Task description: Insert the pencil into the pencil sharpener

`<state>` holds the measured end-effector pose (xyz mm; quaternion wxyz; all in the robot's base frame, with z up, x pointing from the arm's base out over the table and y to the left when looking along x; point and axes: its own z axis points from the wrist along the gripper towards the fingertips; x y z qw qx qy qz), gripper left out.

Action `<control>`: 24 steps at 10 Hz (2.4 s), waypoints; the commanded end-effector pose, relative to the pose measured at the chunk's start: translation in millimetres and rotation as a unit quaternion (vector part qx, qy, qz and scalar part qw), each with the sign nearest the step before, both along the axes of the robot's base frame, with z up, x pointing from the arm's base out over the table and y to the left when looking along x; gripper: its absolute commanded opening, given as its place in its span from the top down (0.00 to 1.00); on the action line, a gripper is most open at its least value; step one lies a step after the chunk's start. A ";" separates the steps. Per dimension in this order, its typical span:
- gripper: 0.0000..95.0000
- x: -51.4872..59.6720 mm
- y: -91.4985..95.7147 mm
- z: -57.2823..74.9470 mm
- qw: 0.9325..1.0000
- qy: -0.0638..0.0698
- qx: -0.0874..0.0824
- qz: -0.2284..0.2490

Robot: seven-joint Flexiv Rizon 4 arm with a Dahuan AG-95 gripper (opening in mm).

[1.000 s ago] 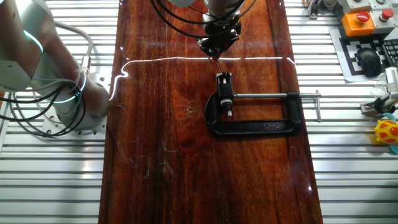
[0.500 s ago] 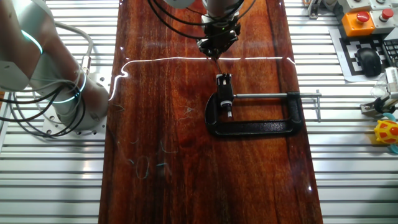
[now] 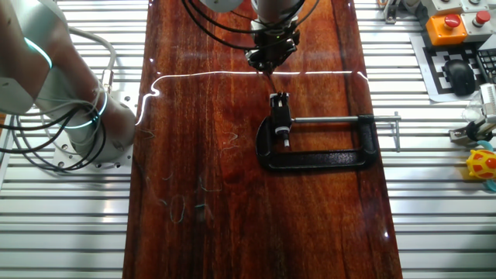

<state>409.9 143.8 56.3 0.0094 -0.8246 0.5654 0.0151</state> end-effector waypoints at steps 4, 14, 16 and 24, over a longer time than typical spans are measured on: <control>1.00 3.4 4.9 -2.6 1.000 0.001 -0.001 -0.001; 1.00 3.7 5.3 -1.5 1.000 0.002 -0.008 -0.021; 1.00 3.9 5.2 -2.3 0.999 0.000 -0.008 -0.034; 1.00 8.8 0.7 -0.9 0.999 0.001 -0.008 -0.053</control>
